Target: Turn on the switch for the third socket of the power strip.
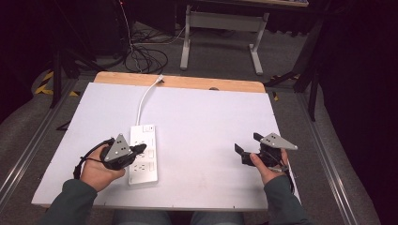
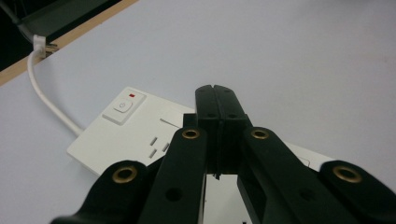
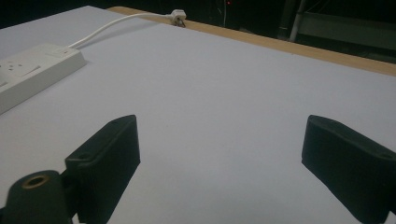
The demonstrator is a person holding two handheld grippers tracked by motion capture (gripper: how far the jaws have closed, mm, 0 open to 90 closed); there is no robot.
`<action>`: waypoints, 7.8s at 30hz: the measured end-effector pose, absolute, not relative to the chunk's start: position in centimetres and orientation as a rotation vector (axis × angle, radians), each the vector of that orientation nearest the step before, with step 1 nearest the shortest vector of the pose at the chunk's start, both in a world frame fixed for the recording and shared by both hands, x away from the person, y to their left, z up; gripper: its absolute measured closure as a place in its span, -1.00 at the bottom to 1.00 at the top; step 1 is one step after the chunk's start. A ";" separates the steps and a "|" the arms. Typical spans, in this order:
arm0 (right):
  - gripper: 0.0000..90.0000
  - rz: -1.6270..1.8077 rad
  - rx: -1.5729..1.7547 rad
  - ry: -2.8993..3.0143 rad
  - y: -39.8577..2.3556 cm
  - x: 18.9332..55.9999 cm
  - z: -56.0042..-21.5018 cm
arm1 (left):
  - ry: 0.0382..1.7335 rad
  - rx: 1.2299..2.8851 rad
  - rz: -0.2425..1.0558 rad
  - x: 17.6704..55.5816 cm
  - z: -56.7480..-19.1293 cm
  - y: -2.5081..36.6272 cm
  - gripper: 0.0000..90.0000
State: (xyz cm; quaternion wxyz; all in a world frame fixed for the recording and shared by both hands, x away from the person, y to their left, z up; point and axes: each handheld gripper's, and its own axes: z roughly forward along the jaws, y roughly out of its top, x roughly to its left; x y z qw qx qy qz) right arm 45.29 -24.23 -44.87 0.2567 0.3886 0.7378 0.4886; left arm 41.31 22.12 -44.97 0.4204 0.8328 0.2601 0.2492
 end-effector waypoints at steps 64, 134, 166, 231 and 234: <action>-0.75 1.320 1.066 1.983 -24.4 45.3 -44.9 | 0.548 2.309 0.494 41.6 -46.9 19.8 1.00; -0.75 1.329 1.053 1.988 -24.1 45.1 -44.6 | 0.597 2.274 0.592 41.0 -47.0 20.2 1.00; -0.75 1.331 1.055 1.993 -24.0 45.4 -44.7 | 0.770 1.901 0.730 41.0 -44.0 23.6 1.00; -0.75 1.328 1.053 1.997 -23.9 45.4 -44.7 | 1.304 1.458 1.095 40.6 -42.6 27.9 0.00; -0.75 1.328 1.053 1.997 -23.9 45.4 -44.7 | 1.305 1.455 1.086 40.6 -42.6 27.9 -0.09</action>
